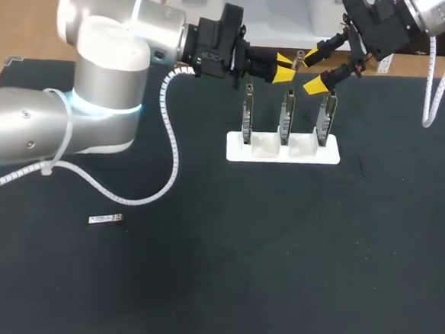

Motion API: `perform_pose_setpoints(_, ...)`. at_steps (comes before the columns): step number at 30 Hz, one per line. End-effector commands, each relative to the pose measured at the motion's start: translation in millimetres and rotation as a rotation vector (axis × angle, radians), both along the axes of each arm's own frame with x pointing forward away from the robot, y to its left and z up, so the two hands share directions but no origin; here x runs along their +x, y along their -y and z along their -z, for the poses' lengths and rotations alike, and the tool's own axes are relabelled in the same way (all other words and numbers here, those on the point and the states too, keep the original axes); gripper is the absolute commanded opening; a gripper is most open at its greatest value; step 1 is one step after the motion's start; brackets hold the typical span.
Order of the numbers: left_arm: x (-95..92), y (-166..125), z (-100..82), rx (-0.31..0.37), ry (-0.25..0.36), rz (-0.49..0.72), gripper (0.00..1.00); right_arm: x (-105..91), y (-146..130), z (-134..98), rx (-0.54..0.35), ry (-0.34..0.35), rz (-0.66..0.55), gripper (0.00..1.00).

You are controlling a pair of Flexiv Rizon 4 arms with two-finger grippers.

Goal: Pick up the optical module with the left hand, and insert it into the network port with the right hand.

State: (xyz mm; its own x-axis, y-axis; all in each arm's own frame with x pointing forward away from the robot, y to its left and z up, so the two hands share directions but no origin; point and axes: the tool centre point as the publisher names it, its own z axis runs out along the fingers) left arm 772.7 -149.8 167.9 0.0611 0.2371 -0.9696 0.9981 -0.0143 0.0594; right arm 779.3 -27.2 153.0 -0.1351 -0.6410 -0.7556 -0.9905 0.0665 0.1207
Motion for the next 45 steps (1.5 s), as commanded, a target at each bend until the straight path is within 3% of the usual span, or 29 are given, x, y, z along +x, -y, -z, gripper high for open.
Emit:
perform_pose_setpoints(1,-5.4,1,1.0,-0.001,0.007,-0.026,0.0,-1.3,0,0,0.0,0.002,0.002,1.0)
perform_pose_setpoints(10,-8.1,-2,-0.2,0.005,0.013,-0.048,0.0,-1.3,0,0,0.0,0.002,0.002,1.0)
perform_pose_setpoints(18,-4.1,-4,2.6,-0.045,0.011,-0.026,0.0,-1.3,0,0,0.0,0.002,0.002,1.0)
perform_pose_setpoints(45,6.4,0,1.3,-0.11,-0.001,0.026,0.0,-1.3,0,0,0.0,0.002,0.002,1.0)
